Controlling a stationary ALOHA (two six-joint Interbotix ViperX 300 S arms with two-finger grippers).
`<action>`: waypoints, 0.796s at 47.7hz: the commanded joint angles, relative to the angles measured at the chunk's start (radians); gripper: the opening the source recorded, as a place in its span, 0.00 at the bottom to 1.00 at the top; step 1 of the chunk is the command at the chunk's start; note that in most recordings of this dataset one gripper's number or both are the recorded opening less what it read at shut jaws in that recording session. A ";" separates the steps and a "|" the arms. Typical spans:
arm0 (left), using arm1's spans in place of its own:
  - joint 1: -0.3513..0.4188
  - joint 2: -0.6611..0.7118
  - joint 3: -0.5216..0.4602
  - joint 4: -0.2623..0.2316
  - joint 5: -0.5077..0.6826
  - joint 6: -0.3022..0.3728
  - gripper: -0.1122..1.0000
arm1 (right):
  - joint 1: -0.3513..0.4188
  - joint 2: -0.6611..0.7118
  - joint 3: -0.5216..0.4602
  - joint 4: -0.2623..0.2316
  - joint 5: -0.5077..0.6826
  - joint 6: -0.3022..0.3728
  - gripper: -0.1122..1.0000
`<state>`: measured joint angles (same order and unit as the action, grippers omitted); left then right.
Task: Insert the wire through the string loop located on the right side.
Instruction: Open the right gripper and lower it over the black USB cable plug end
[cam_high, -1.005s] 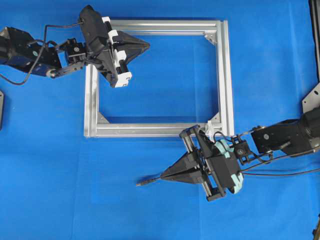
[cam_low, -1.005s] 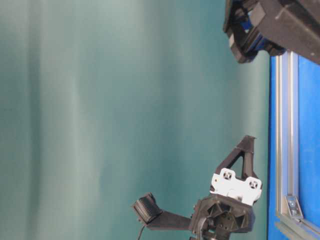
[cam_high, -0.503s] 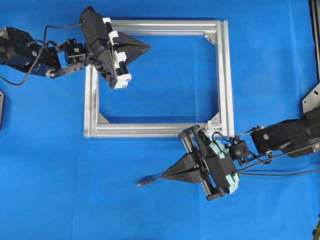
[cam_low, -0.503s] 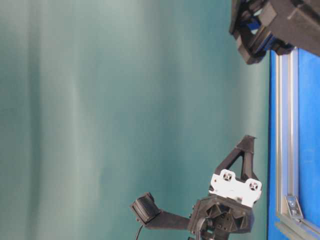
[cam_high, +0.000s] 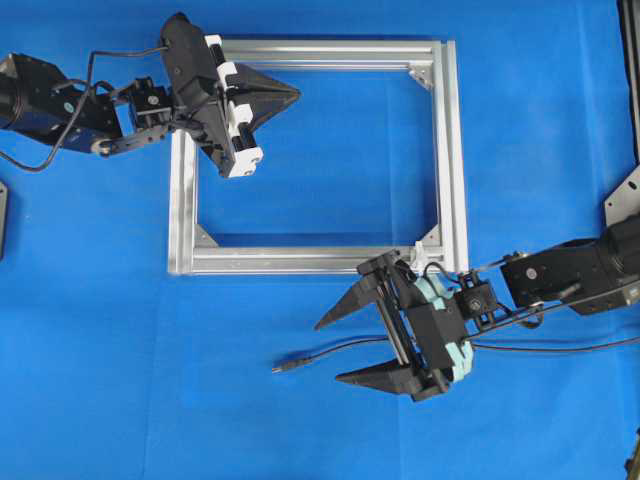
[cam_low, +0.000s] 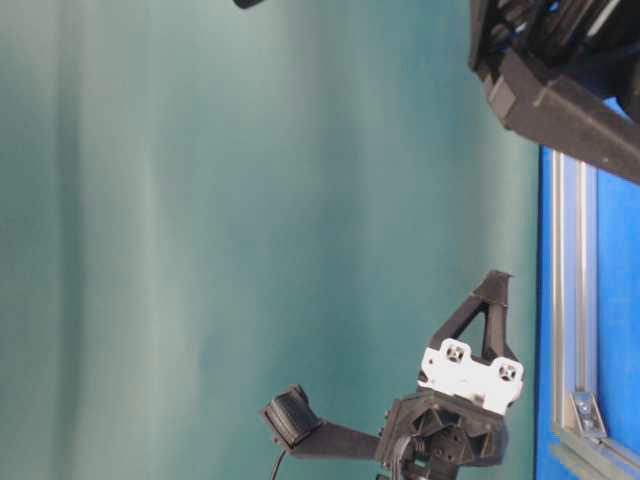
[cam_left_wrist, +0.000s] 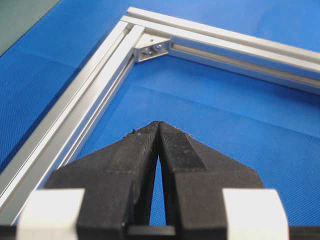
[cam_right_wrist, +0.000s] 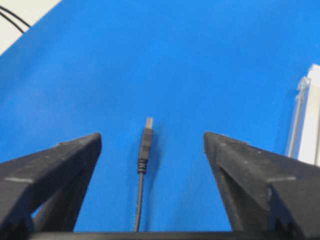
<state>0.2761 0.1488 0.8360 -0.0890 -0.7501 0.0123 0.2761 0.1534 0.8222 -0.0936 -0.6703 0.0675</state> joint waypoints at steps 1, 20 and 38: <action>-0.002 -0.032 -0.011 0.003 -0.005 -0.002 0.10 | 0.000 -0.031 -0.018 0.011 0.003 0.002 0.90; -0.003 -0.032 -0.011 0.003 -0.005 -0.008 0.10 | 0.005 0.034 -0.035 0.048 0.015 0.003 0.86; -0.002 -0.034 -0.006 0.003 -0.006 -0.008 0.10 | 0.020 0.207 -0.110 0.120 0.017 0.005 0.86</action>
<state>0.2761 0.1488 0.8360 -0.0890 -0.7501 0.0061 0.2930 0.3636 0.7348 0.0123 -0.6504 0.0706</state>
